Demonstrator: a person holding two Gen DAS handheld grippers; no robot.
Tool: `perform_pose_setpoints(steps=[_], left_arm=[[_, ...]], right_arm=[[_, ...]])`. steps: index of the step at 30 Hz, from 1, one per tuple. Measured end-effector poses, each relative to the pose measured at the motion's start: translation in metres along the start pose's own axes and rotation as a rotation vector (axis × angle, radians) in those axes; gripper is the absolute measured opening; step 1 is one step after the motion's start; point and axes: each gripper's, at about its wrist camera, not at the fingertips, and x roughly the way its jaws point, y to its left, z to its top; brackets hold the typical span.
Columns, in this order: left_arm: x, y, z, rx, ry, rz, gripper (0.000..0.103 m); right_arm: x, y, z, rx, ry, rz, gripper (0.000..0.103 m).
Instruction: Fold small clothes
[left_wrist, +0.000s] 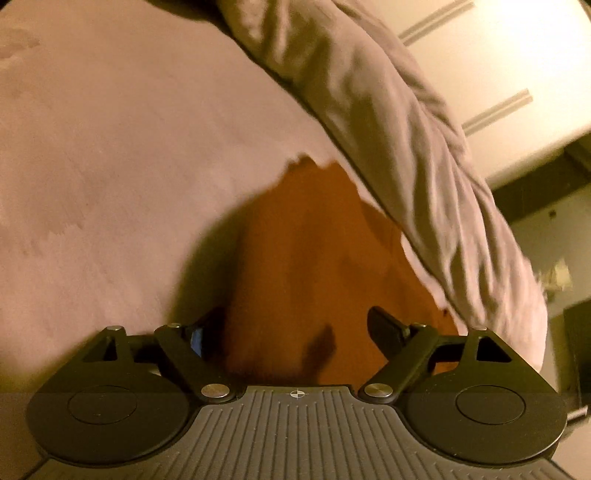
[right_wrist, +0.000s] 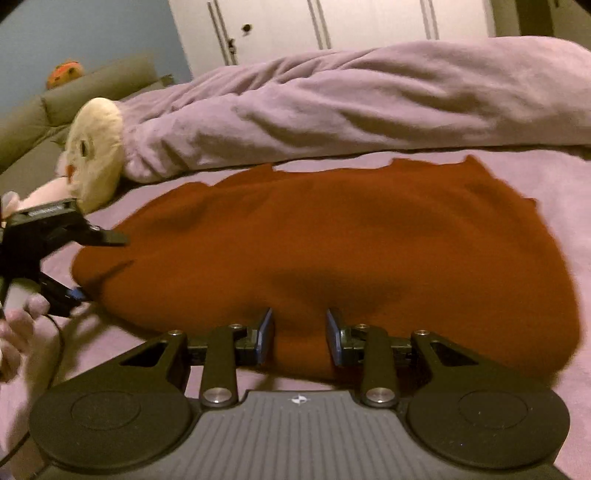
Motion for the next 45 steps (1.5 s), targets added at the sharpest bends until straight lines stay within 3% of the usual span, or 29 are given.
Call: perform_pose_setpoints(steps=[6,8,10,13,15,16,19,22,23,24,25,26,27,29,34,36,41,45], left_arm=[[0.016,0.017,0.028,-0.07,0.091,-0.114,0.092],[0.017,0.012,0.03,-0.056,0.111,-0.129,0.087],[0.019,0.001,0.028,0.002,0.117,-0.106,0.086],[0.022,-0.007,0.026,0.061,0.13,-0.064,0.065],[0.02,-0.008,0.027,0.082,0.133,-0.07,0.044],[0.019,-0.008,0.029,0.09,0.138,-0.071,0.043],[0.026,-0.005,0.032,0.097,0.165,-0.025,0.045],[0.032,-0.002,0.036,0.026,0.176,-0.054,0.068],[0.035,-0.002,0.038,-0.001,0.182,-0.079,0.08],[0.037,-0.003,0.039,-0.018,0.184,-0.089,0.082],[0.039,-0.005,0.04,-0.02,0.186,-0.075,0.08],[0.041,-0.008,0.042,-0.006,0.186,-0.054,0.064],[0.042,-0.011,0.043,0.022,0.19,-0.015,0.038],[0.042,-0.014,0.044,0.04,0.212,0.01,0.034],[0.019,-0.043,0.047,0.073,0.165,-0.044,0.03],[0.008,-0.071,0.042,0.124,0.142,-0.079,0.03],[0.001,-0.165,0.0,0.382,0.146,-0.12,0.03],[0.032,-0.203,-0.052,0.513,0.184,-0.067,0.036]], right_arm=[[-0.019,-0.025,-0.003,0.076,-0.009,-0.034,0.032],[-0.027,-0.027,-0.005,0.088,-0.028,-0.051,0.045],[-0.035,-0.03,-0.006,0.11,-0.046,-0.051,0.048],[-0.042,-0.033,-0.009,0.122,-0.048,-0.044,0.049],[-0.045,-0.032,-0.011,0.114,-0.042,-0.042,0.05],[-0.047,-0.031,-0.012,0.107,-0.038,-0.037,0.053],[-0.052,-0.03,-0.013,0.094,-0.042,-0.036,0.055],[-0.054,-0.029,-0.015,0.09,-0.045,-0.042,0.059],[-0.054,-0.028,-0.015,0.091,-0.043,-0.042,0.059],[-0.054,-0.028,-0.016,0.094,-0.041,-0.04,0.059],[-0.055,-0.028,-0.016,0.097,-0.039,-0.038,0.059],[-0.055,-0.028,-0.016,0.1,-0.039,-0.034,0.06],[-0.056,-0.027,-0.016,0.1,-0.038,-0.032,0.06],[-0.059,-0.027,-0.016,0.097,-0.043,-0.031,0.061],[-0.072,-0.031,-0.016,0.084,-0.072,-0.044,0.062],[-0.076,-0.035,-0.017,0.096,-0.081,-0.047,0.063],[-0.083,-0.042,-0.019,0.131,-0.106,-0.048,0.063],[-0.085,-0.046,-0.02,0.156,-0.11,-0.043,0.063]])
